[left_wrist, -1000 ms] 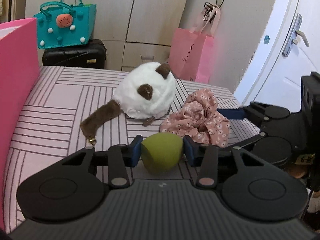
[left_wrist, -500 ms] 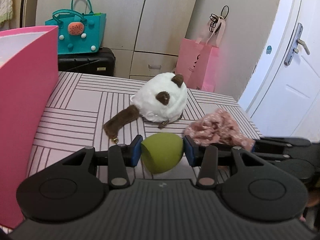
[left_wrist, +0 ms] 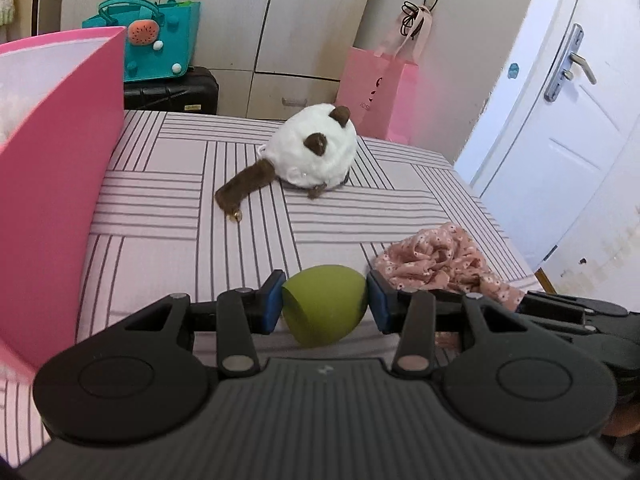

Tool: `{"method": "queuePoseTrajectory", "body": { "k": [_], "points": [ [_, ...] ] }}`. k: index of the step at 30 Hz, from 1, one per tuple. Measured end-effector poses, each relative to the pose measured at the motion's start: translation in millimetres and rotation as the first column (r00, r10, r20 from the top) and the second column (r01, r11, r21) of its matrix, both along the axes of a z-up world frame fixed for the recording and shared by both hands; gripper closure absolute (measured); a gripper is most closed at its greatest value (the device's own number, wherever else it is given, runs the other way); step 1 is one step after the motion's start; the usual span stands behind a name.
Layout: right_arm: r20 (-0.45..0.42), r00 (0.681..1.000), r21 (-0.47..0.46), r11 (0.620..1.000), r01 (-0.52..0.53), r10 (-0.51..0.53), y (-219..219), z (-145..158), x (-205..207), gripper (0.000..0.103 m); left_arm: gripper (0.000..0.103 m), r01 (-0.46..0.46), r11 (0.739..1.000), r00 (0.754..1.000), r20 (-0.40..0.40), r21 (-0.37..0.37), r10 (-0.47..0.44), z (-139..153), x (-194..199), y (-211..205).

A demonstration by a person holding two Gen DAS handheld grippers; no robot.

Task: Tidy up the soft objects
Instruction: 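Grasp the green sponge with the left tool while the right tool grasps the scrunchie, then carry the green sponge with the left tool while the right tool carries the scrunchie to the box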

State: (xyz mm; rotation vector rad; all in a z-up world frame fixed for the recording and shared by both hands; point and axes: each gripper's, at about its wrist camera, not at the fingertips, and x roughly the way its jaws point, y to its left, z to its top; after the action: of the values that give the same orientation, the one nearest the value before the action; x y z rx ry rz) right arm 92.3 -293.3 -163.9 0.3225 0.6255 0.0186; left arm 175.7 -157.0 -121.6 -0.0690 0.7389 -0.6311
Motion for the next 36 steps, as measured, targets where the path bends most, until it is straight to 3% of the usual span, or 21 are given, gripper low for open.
{"method": "queuePoseTrajectory", "body": {
  "k": [9, 19, 25, 33, 36],
  "points": [
    [-0.018, 1.000, 0.008, 1.000, -0.005, 0.005, 16.6, 3.1, -30.4, 0.080, 0.060, -0.018, 1.000, 1.000, -0.008, 0.017, 0.018, 4.3, -25.5, 28.8],
    [-0.058, 0.988, 0.049, 0.988, -0.144, 0.146, 42.6, 11.5, -45.0, 0.080, 0.060, 0.028, 0.999, 0.997, -0.070, 0.020, -0.026, 5.9, -42.4, 54.4],
    [-0.086, 0.965, 0.049, 0.968, -0.245, 0.249, 57.0, 24.3, -48.4, 0.080, 0.060, 0.075, 0.996, 0.982, -0.168, -0.043, -0.081, 10.0, -42.2, 82.9],
    [-0.073, 0.935, 0.069, 0.937, -0.343, 0.348, 78.2, 46.0, -52.0, 0.078, 0.060, 0.077, 0.997, 0.971, -0.227, -0.003, -0.075, 9.2, -52.2, 133.1],
    [-0.045, 0.910, 0.097, 0.909, -0.406, 0.411, 89.9, 56.8, -55.3, 0.078, 0.060, 0.088, 0.996, 0.969, -0.231, 0.005, -0.084, 17.5, -56.1, 150.2]
  ]
}}
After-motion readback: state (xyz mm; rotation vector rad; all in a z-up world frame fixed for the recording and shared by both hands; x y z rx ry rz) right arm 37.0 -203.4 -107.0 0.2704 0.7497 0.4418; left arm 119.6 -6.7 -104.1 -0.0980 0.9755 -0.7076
